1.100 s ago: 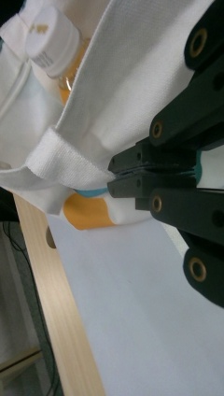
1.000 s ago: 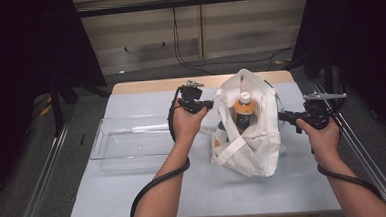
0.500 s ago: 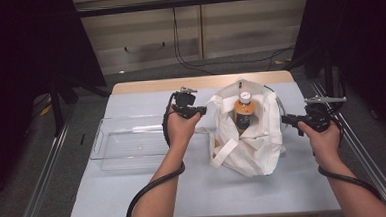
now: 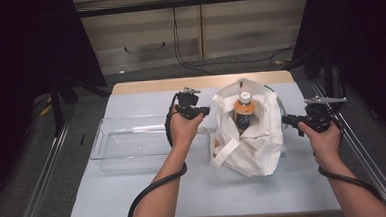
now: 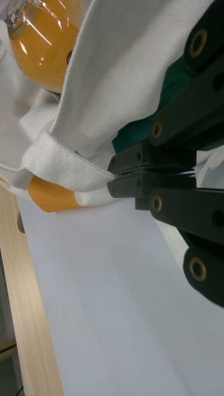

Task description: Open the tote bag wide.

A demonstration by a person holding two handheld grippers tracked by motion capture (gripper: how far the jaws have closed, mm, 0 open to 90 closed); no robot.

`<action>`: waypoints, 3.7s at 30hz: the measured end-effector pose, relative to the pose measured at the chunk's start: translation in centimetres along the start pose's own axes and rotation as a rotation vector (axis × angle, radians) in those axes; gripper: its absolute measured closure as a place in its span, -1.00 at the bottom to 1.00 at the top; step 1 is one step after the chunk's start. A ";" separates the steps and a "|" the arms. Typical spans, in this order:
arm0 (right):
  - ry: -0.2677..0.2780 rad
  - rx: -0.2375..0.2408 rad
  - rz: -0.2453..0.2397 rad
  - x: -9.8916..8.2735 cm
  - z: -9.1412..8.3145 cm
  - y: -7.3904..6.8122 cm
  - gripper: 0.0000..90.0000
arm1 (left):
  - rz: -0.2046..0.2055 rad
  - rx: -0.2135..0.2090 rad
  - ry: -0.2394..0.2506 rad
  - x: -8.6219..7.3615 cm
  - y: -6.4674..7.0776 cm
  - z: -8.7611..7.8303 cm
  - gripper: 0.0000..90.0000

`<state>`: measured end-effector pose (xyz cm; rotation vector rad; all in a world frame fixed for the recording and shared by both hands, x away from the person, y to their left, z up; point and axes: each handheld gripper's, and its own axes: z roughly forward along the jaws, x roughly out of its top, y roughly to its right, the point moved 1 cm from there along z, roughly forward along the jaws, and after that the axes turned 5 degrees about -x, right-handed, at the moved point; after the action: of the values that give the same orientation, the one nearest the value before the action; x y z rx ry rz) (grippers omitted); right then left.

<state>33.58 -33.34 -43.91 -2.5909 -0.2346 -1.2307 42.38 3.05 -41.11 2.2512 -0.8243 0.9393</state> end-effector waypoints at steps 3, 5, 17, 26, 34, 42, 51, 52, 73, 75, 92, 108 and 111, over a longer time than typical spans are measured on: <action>0.003 0.003 -0.016 0.7 -0.3 -0.3 0.66 | -0.009 0.000 0.009 0.0 0.2 0.0 0.96; 0.006 0.003 -0.018 1.0 -0.4 -0.5 0.59 | -0.003 -0.006 0.007 0.0 0.2 -0.1 0.96; 0.014 -0.018 -0.028 4.0 -1.5 -0.7 0.32 | 0.005 -0.011 0.007 0.3 0.3 -0.3 0.96; 0.020 -0.029 -0.041 5.8 -2.0 -1.3 0.29 | 0.009 -0.009 0.004 0.3 0.4 -0.3 0.96; 0.008 -0.032 -0.060 6.4 -1.6 -1.8 0.33 | 0.013 -0.012 0.000 0.3 0.3 -0.2 0.96; 0.001 -0.041 -0.064 5.9 -0.8 -1.8 0.88 | 0.012 -0.009 0.000 0.2 0.2 -0.2 0.96; -0.018 -0.059 -0.047 3.9 -0.1 -0.2 0.97 | -0.002 0.006 0.001 0.1 -0.4 -0.5 0.96; -0.024 -0.057 -0.035 3.6 0.1 -0.1 0.97 | -0.002 0.006 0.003 0.1 -0.4 -0.5 0.96; -0.018 -0.051 -0.082 3.4 0.2 -1.2 0.95 | -0.056 -0.026 0.045 1.0 0.2 -1.2 0.47; -0.017 -0.053 -0.083 3.5 0.2 -1.3 0.94 | -0.056 -0.034 0.040 1.5 0.4 -1.6 0.40; -0.028 -0.058 -0.107 4.0 0.1 -2.0 0.90 | -0.063 -0.015 0.073 4.4 2.3 -1.4 -0.15; -0.032 -0.060 -0.110 4.1 0.3 -2.2 0.87 | -0.086 -0.088 -0.016 3.1 2.2 -0.3 0.38; -0.034 -0.058 -0.106 4.0 0.5 -2.3 0.87 | -0.089 -0.090 -0.041 2.7 2.0 -0.2 0.56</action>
<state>35.84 -30.92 -40.70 -2.6815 -0.3517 -1.2469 42.47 0.99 -38.44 2.2162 -0.7618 0.8019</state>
